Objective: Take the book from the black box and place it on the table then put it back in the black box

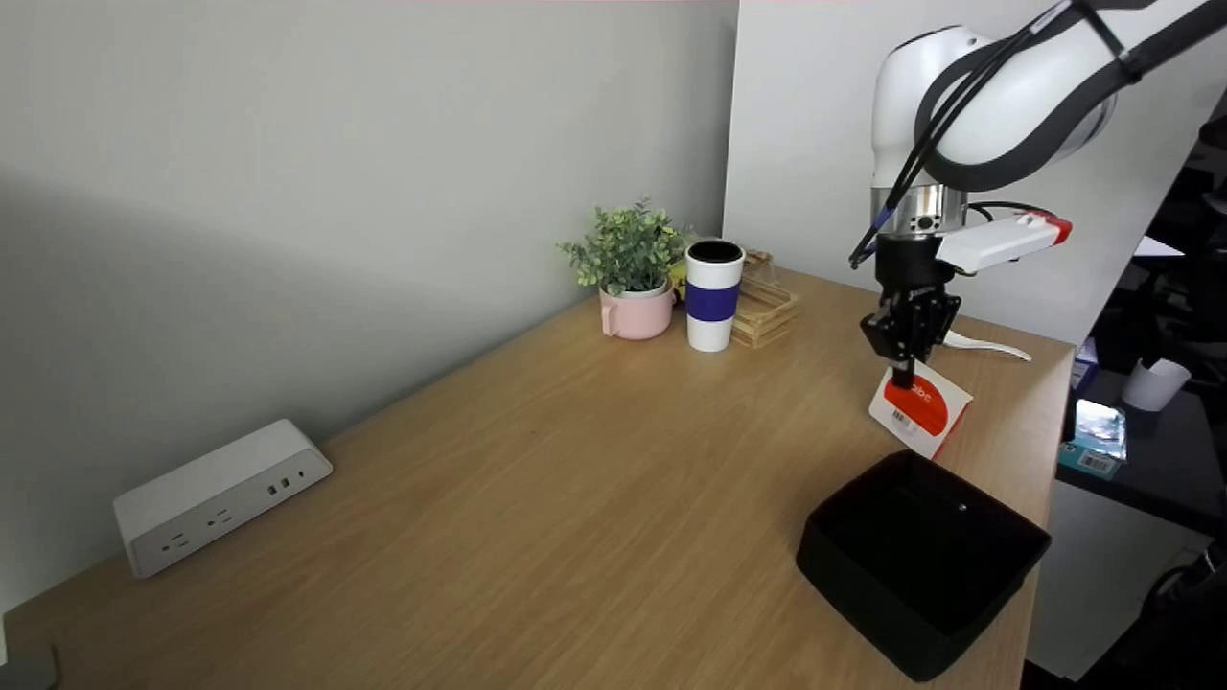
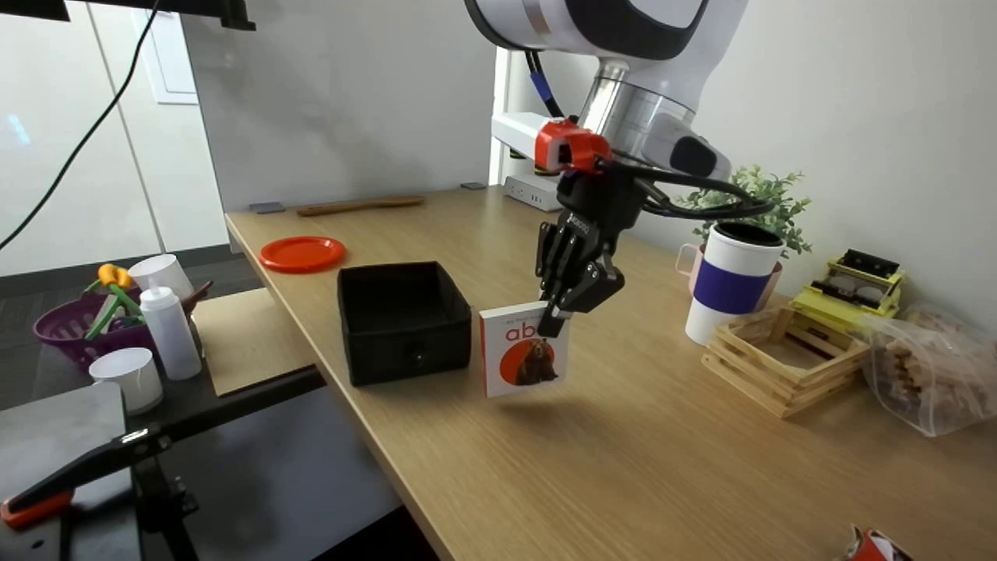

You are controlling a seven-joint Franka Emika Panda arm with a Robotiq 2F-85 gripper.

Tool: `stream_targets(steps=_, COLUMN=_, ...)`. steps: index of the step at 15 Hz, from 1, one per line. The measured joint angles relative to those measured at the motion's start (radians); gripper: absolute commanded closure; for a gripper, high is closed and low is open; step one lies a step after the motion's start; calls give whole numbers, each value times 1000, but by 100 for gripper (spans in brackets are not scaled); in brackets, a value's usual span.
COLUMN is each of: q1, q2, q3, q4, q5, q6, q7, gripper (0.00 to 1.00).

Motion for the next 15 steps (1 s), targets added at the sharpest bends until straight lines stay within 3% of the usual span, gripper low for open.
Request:
stream_targets(steps=1, q1=0, q2=0, q3=0, q4=1, q5=0, q6=0, q7=0, gripper=96)
stream_targets(steps=2, q1=0, q2=0, q3=0, q4=1, q5=1, q6=0, q7=0, gripper=61)
stream_targets(steps=3, q1=0, q2=0, q3=0, q4=1, q5=1, q6=0, q7=0, gripper=60)
stream_targets(steps=5, q1=0, q2=0, q3=0, q4=2, q5=2, q6=0, q7=0, gripper=49)
stream_targets(steps=11, q1=0, q2=0, q3=0, q4=5, q5=3, q6=0, q7=0, gripper=5)
stream_targets(steps=15, q1=1, q2=0, q3=0, q4=5, q5=3, q6=0, q7=0, gripper=0)
